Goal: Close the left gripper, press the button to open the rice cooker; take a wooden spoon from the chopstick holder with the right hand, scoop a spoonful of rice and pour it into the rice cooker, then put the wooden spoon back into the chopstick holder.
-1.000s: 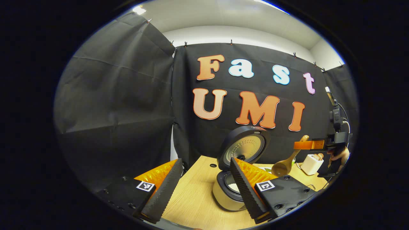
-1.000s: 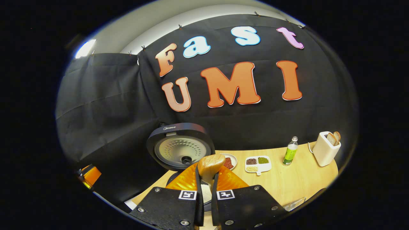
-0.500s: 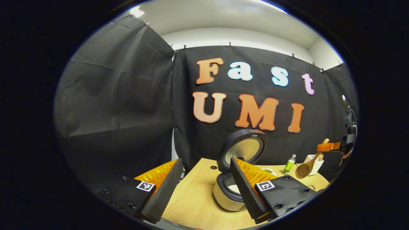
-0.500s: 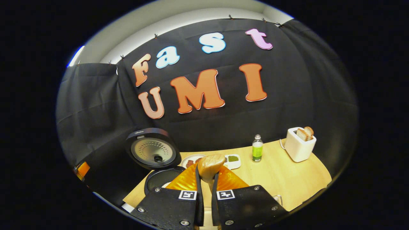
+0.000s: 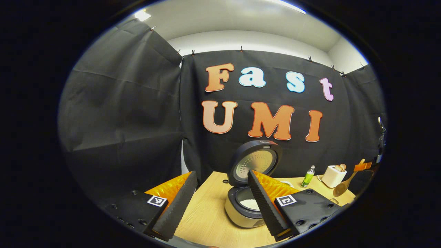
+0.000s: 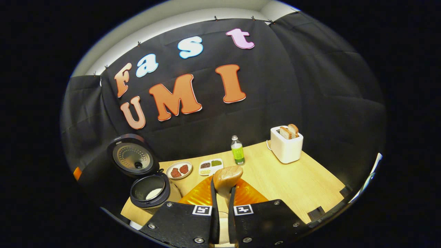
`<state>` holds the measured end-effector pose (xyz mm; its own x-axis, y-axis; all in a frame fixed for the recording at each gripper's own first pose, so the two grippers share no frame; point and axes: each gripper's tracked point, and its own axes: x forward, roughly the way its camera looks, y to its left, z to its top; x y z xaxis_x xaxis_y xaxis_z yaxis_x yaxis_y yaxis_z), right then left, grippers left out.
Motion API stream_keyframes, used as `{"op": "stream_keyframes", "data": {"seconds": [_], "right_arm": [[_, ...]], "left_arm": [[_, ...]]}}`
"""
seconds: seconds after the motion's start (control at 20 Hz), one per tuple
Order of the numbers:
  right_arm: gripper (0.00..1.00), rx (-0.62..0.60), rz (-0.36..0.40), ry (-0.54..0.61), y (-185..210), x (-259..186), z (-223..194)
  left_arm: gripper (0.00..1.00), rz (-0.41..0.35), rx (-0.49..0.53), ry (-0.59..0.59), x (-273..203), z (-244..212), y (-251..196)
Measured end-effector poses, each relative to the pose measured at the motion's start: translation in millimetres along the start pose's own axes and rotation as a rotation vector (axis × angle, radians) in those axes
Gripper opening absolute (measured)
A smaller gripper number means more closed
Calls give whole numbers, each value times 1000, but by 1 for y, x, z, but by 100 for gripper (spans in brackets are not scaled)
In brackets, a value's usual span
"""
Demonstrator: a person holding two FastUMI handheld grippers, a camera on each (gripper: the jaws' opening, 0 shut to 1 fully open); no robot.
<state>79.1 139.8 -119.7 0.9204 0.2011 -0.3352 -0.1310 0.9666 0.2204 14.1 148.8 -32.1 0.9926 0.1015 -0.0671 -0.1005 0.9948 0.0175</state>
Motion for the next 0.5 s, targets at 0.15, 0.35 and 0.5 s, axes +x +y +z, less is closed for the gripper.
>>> {"op": "stream_keyframes", "data": {"seconds": [0.15,0.35,0.5], "right_arm": [[9,31,-42,18,-28,4,-14],[9,78,-65,64,-53,15,-44],[9,133,-58,98,-61,27,-66]], "left_arm": [[99,-2,9,6,1,-1,-7],[100,-2,29,2,0,3,-14],[97,8,42,5,-1,4,-17]]}}
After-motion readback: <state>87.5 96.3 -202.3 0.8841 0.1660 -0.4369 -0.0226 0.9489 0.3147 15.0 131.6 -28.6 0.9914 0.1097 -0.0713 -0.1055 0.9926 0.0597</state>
